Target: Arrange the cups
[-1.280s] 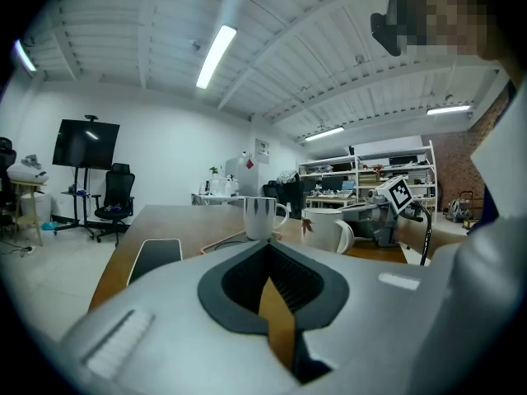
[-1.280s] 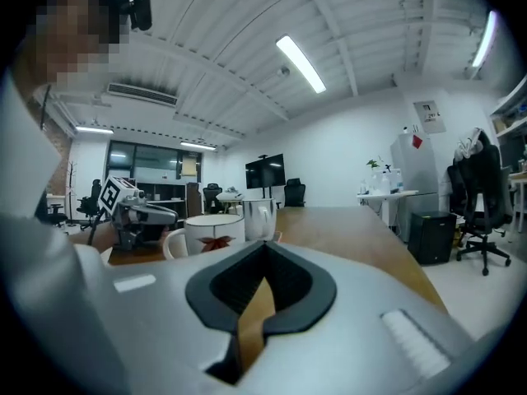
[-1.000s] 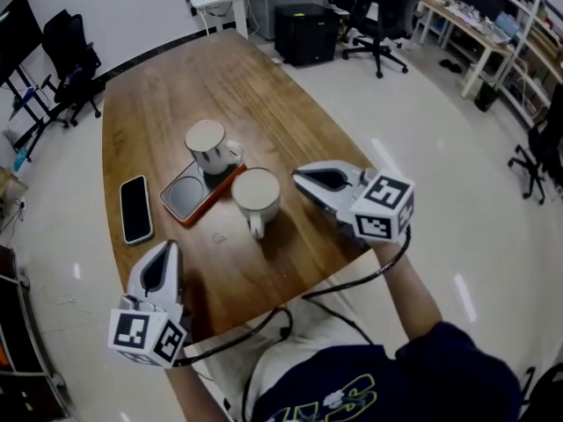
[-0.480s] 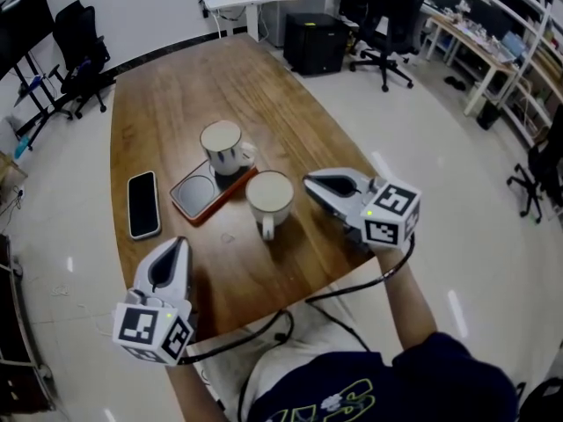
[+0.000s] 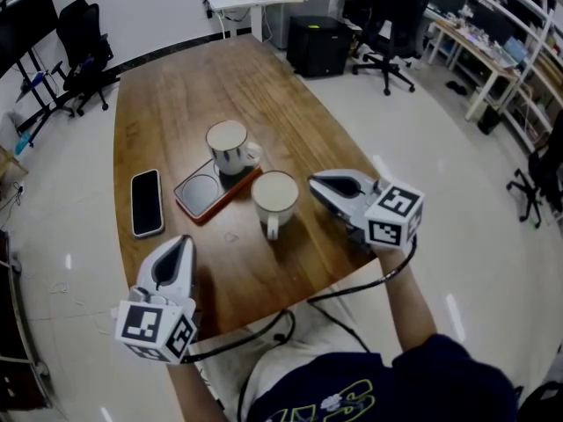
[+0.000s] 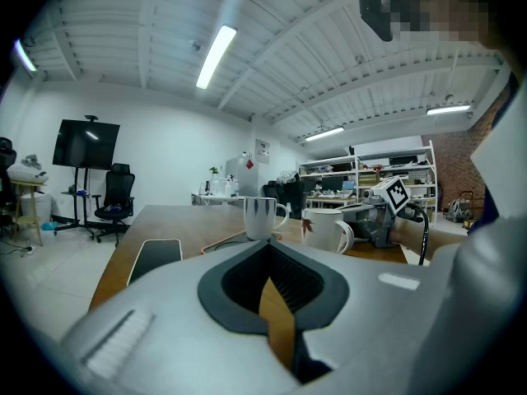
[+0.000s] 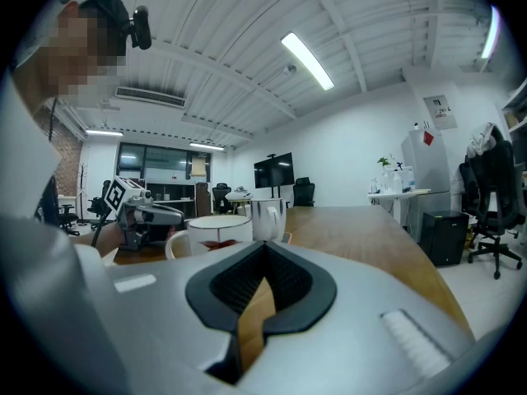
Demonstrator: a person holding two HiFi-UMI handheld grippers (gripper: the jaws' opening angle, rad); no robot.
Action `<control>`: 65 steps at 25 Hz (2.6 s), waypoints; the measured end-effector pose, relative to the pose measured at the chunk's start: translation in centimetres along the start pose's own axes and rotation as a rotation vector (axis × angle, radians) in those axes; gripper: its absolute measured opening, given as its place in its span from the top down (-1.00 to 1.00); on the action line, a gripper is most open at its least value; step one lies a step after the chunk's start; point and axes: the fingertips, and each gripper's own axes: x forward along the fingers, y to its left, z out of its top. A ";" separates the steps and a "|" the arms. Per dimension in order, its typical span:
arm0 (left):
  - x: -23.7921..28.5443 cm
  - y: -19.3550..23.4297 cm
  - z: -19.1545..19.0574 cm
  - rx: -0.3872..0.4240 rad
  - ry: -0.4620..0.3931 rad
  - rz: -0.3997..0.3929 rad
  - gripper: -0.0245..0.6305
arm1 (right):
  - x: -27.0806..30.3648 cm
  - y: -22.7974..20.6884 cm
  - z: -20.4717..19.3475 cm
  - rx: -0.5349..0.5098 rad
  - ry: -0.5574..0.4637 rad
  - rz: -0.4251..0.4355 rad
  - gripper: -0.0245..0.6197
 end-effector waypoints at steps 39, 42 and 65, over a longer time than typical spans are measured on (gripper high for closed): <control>0.5 0.0 -0.1 0.014 0.002 -0.005 0.92 | -0.8 8.1 4.8 -0.816 0.610 0.650 -0.57; 0.6 0.0 -0.5 0.028 0.012 -0.008 0.92 | 1.3 9.7 4.4 -0.901 0.753 0.734 -0.57; 1.0 -0.8 -0.5 0.021 0.009 -0.012 0.92 | 5.1 6.4 -3.8 -1.129 1.223 0.788 -0.37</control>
